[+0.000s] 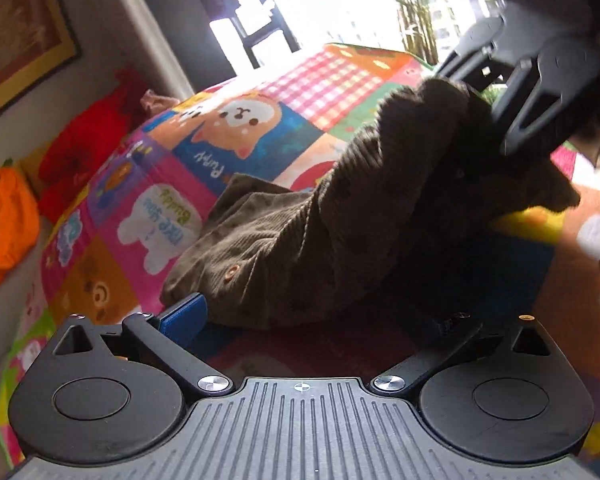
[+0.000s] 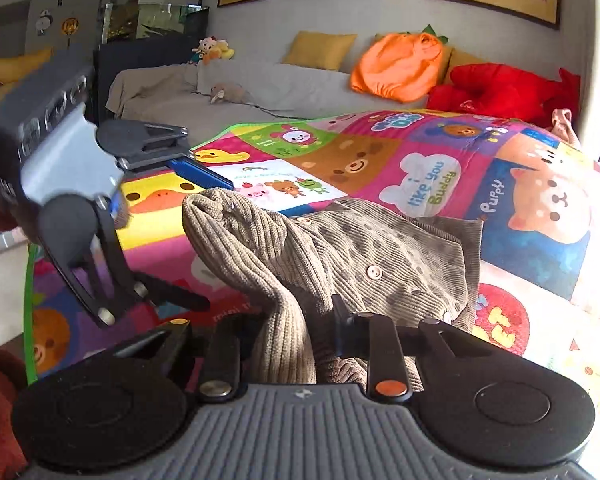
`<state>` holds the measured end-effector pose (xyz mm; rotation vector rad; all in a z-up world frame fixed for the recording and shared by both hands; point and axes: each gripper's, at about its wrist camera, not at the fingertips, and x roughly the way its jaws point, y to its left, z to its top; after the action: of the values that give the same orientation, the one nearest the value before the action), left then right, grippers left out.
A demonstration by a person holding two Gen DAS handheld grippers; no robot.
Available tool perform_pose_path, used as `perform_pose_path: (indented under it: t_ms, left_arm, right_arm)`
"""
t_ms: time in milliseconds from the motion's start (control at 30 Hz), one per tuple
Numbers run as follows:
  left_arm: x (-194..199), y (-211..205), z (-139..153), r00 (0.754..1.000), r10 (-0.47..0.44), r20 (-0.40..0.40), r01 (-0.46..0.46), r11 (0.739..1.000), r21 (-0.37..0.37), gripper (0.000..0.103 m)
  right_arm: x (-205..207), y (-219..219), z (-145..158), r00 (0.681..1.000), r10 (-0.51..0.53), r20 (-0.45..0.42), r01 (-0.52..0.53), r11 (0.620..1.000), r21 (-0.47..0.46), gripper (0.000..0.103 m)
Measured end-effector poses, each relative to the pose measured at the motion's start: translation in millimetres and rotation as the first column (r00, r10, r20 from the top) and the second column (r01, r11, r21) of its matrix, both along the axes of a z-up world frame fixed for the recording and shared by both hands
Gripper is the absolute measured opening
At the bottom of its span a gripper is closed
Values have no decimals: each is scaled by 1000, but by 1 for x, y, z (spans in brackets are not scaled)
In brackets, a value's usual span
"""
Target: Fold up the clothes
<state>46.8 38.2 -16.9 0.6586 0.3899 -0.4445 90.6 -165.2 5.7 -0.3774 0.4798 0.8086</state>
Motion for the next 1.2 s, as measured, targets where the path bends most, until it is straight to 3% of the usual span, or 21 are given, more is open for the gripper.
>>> perform_pose_path:
  t_ms: [33, 100, 233, 300, 333, 400, 467, 600, 667, 767, 800, 900, 1033, 1133, 1200]
  left_arm:
    - [10, -5, -4, 999, -23, 24, 22, 999, 38, 103]
    - [33, -8, -8, 998, -55, 17, 54, 998, 45, 103]
    - [80, 0, -6, 992, -73, -106, 59, 990, -130, 102]
    - [94, 6, -3, 980, -102, -173, 60, 970, -234, 78]
    - [97, 9, -2, 977, -105, -186, 53, 963, -266, 73]
    - [101, 13, 3, 974, -103, -200, 35, 947, -318, 65]
    - [101, 16, 10, 973, -102, -209, 19, 931, -363, 64]
    - [97, 12, 22, 982, -126, -137, 78, 946, -316, 64]
    - [107, 16, 26, 978, -119, -169, 55, 938, -341, 63]
    - [140, 35, 25, 948, -73, -308, -86, 878, -471, 61]
    - [150, 41, 24, 939, -54, -338, -131, 857, -498, 61]
    - [169, 52, 23, 927, 15, -374, -225, 820, -526, 61]
    - [182, 66, 21, 907, 89, -412, -329, 759, -561, 61]
    - [187, 77, 15, 885, 102, -454, -393, 689, -610, 61]
    - [184, 79, 13, 883, 83, -463, -387, 687, -615, 61]
  right_arm:
    - [3, 1, 3, 1000, 7, -2, -7, 1000, -9, 23]
    - [9, 5, 10, 999, 33, 7, -33, 998, -45, 23]
    - [24, 15, 26, 995, 86, 40, -81, 990, -118, 23]
    - [37, 20, 33, 993, 106, 51, -98, 986, -135, 23]
    - [43, 23, 36, 992, 115, 55, -106, 984, -142, 23]
    - [57, 28, 42, 989, 134, 66, -122, 980, -156, 23]
    - [65, 30, 44, 986, 150, 74, -137, 978, -157, 23]
    - [75, 32, 47, 980, 175, 98, -158, 973, -166, 24]
    - [81, 33, 48, 979, 174, 104, -154, 972, -175, 28]
    - [91, 33, 48, 983, 134, 129, -108, 976, -188, 40]
    - [92, 31, 49, 982, 118, 144, -90, 978, -190, 53]
    - [93, 20, 51, 981, 76, 181, -41, 981, -191, 73]
    - [91, 3, 47, 984, 74, 165, -41, 980, -195, 81]
    - [86, -8, 41, 986, 78, 149, -55, 986, -158, 81]
    - [82, -13, 36, 993, 55, 107, -44, 994, -100, 83]
